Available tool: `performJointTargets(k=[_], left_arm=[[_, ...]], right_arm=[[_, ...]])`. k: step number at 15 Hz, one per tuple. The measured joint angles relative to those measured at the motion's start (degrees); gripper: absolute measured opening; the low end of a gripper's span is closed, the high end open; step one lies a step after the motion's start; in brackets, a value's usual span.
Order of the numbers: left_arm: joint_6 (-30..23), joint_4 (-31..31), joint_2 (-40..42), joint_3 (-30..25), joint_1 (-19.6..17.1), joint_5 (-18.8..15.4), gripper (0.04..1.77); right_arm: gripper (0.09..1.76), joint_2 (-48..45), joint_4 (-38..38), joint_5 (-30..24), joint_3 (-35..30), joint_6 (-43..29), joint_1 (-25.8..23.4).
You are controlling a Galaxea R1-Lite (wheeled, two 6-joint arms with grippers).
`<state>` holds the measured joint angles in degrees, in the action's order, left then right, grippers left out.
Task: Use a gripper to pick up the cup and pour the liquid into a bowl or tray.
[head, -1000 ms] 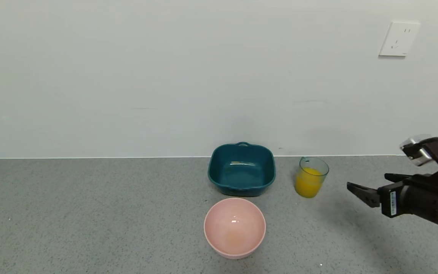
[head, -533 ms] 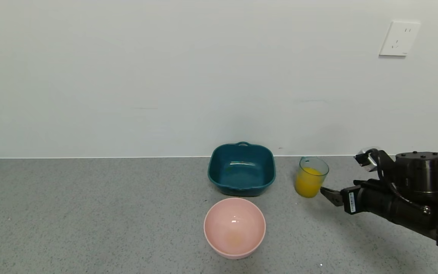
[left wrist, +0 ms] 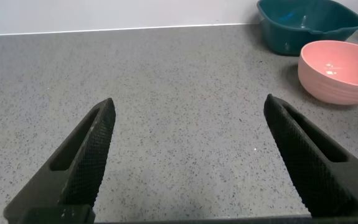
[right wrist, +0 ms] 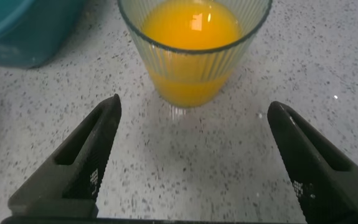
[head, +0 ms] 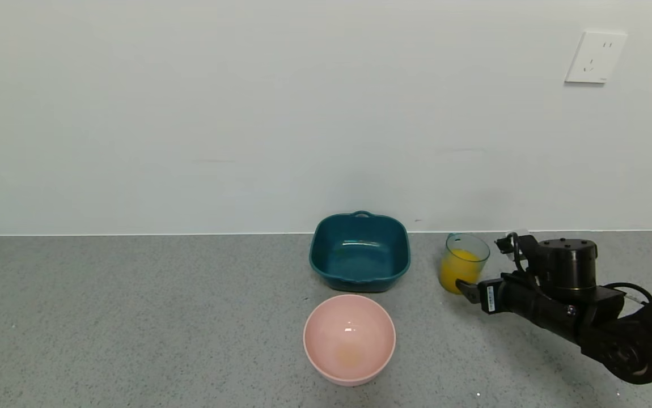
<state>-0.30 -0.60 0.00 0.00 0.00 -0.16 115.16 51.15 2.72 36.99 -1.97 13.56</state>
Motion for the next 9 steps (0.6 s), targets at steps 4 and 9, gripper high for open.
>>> performJointTargets(k=[4,9], left_arm=[[0.0,0.0,0.0,0.0,0.0,0.0,1.72],[0.0,0.0,0.0,0.0,0.0,0.0,1.72]], right_arm=[[1.71,5.8,5.7,0.1,2.1,-0.1,-0.6],[1.71,11.3,13.7,1.4,3.9,0.1,-0.8]])
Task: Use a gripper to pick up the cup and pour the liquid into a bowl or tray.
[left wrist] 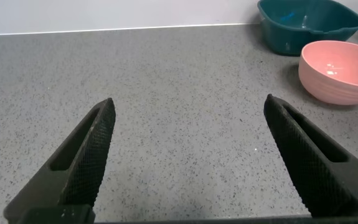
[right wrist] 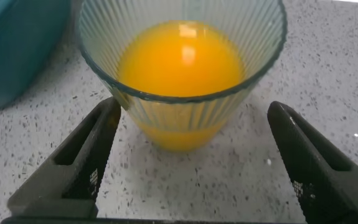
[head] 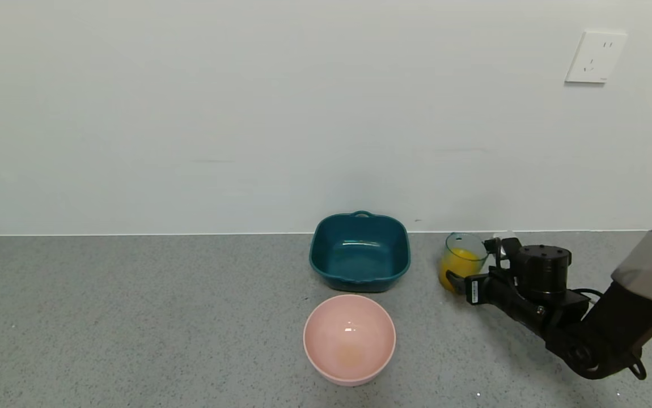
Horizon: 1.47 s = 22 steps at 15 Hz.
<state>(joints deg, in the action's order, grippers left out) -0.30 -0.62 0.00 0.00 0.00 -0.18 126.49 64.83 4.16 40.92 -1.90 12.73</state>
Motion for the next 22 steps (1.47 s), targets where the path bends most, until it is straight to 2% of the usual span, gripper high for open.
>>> performJointTargets(k=[11,22], left_arm=[[0.0,0.0,0.0,0.0,0.0,0.0,1.72],[0.0,0.0,0.0,0.0,0.0,0.0,1.72]], right_arm=[[1.71,4.3,5.6,0.1,1.4,0.0,1.1],[1.71,10.8,19.2,2.8,0.9,0.0,2.3]])
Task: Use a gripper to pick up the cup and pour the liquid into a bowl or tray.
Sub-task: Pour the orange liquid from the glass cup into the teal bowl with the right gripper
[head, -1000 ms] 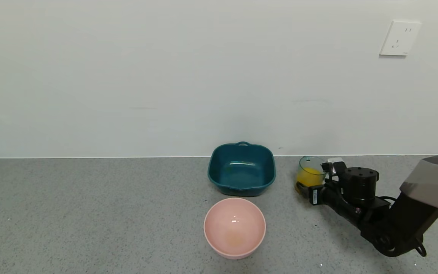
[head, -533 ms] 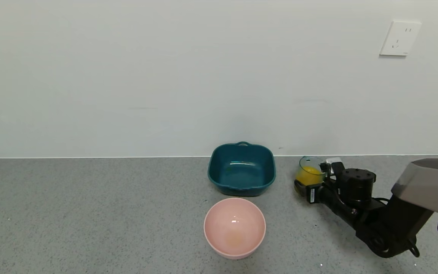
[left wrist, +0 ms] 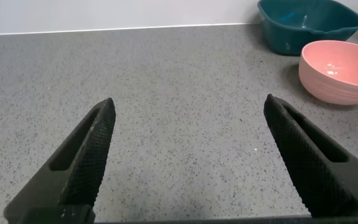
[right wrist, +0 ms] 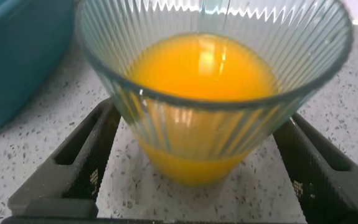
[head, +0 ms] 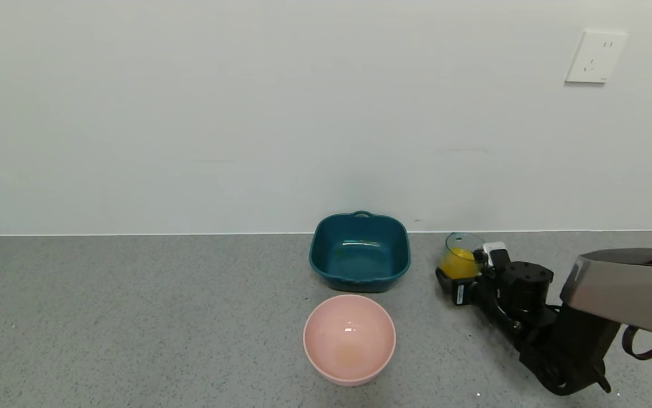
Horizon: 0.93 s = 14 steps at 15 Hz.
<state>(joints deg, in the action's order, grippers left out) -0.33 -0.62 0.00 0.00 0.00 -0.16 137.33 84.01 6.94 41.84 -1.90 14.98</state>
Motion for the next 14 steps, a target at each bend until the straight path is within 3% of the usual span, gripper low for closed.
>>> performJointTargets(k=[14], left_arm=[[0.0,0.0,0.0,0.0,0.0,0.0,1.72]], right_arm=[[1.71,2.8,2.0,0.3,2.9,0.1,-0.8]])
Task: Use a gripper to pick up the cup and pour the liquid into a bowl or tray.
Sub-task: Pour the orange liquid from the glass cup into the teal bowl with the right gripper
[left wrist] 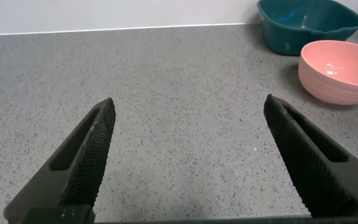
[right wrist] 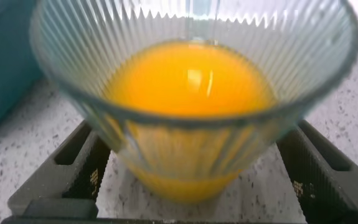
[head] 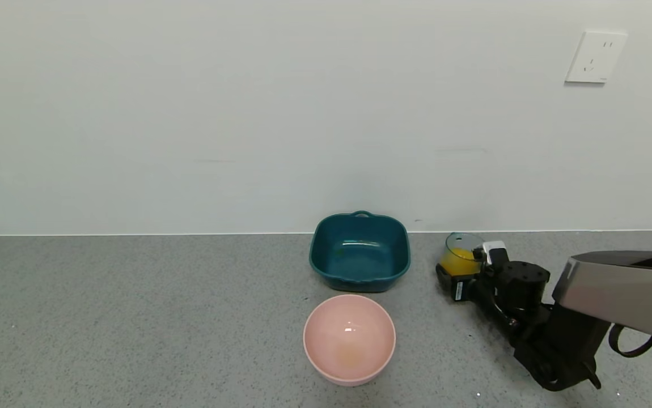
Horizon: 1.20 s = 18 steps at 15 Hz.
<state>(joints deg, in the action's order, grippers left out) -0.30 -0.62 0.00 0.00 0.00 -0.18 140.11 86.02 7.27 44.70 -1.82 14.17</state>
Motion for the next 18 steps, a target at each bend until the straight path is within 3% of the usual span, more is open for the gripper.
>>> performJointTargets(k=[14,16,18], left_arm=[[0.0,0.0,0.0,0.0,0.0,0.0,1.72],[0.0,0.0,0.0,0.0,0.0,0.0,1.72],[0.0,0.0,0.0,0.0,0.0,0.0,1.72]], right_arm=[[1.71,1.0,-2.0,0.6,4.4,0.1,-0.3],[1.44,1.0,-2.1,0.6,4.4,0.1,-0.3],[1.38,1.0,-2.7,0.6,4.4,0.1,-0.3]])
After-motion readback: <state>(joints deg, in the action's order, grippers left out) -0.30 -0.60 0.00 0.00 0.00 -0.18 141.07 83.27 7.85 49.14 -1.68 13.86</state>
